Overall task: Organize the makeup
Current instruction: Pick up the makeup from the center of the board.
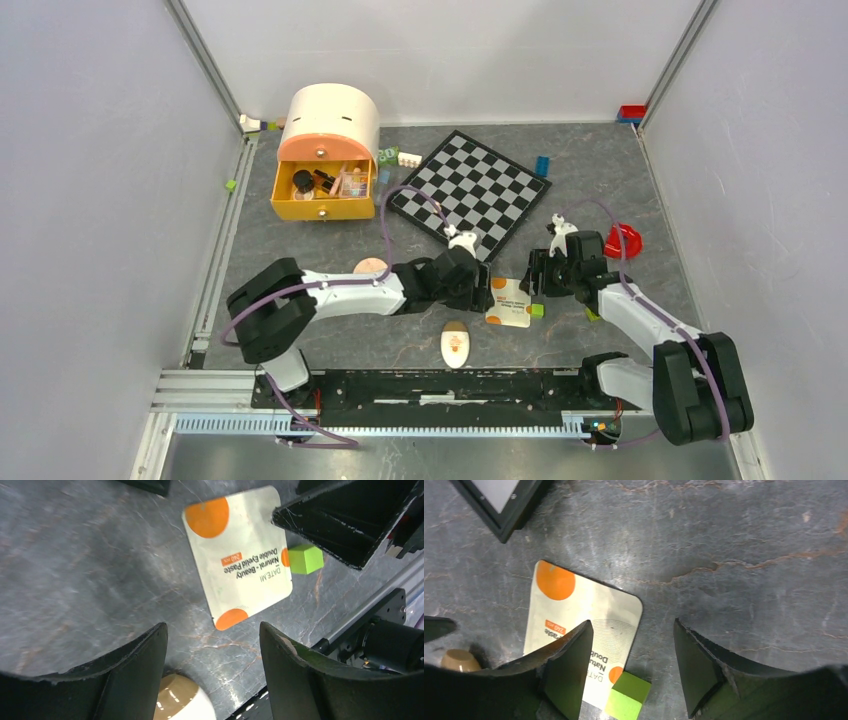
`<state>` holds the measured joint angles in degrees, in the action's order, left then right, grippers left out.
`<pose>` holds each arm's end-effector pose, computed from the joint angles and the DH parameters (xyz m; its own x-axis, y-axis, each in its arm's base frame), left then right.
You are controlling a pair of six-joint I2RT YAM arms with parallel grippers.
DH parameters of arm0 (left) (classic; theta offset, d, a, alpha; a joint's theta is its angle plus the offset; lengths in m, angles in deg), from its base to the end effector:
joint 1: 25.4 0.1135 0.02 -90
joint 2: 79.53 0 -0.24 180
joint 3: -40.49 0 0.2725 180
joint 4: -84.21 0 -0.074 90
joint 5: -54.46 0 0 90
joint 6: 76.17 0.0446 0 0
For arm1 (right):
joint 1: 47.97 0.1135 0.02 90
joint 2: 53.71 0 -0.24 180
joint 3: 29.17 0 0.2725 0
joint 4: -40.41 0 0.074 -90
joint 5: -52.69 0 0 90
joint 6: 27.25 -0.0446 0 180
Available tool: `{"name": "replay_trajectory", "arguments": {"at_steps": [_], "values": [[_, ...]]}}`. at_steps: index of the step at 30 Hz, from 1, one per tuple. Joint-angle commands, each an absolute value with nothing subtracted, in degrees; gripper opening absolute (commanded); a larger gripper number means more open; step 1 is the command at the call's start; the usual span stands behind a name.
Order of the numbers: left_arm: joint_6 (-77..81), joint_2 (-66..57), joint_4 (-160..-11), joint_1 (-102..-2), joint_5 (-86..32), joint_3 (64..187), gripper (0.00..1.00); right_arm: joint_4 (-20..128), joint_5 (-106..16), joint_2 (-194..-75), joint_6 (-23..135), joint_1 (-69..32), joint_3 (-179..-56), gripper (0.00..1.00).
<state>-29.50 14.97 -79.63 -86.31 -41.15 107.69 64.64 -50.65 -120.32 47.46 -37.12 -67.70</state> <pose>0.1822 -0.3185 0.1463 -0.8164 0.0627 -0.5741 0.3780 0.8095 -0.4492 0.2307 0.0547 0.1126 -0.8345 0.1013 -0.5416 -0.1054 0.9355 0.3373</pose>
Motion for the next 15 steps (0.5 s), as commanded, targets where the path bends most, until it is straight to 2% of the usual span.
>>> {"name": "replay_trajectory", "arguments": {"at_steps": [1, 7, 15], "values": [[-34.2, 18.4, -85.4, -88.6, -39.2, 108.2, 0.74, 64.9, -58.3, -119.3, 45.2, -36.8, -62.7, 0.63], [-35.7, 21.6, -85.9, -89.4, -39.3, 107.7, 0.74, 63.8, -62.5, -117.1, 43.7, -36.8, -60.0, 0.47], [-36.2, 24.5, -85.9, -90.0, -38.8, 107.6, 0.74, 62.4, -65.5, -115.1, 42.2, -36.8, -57.5, 0.41]]}}
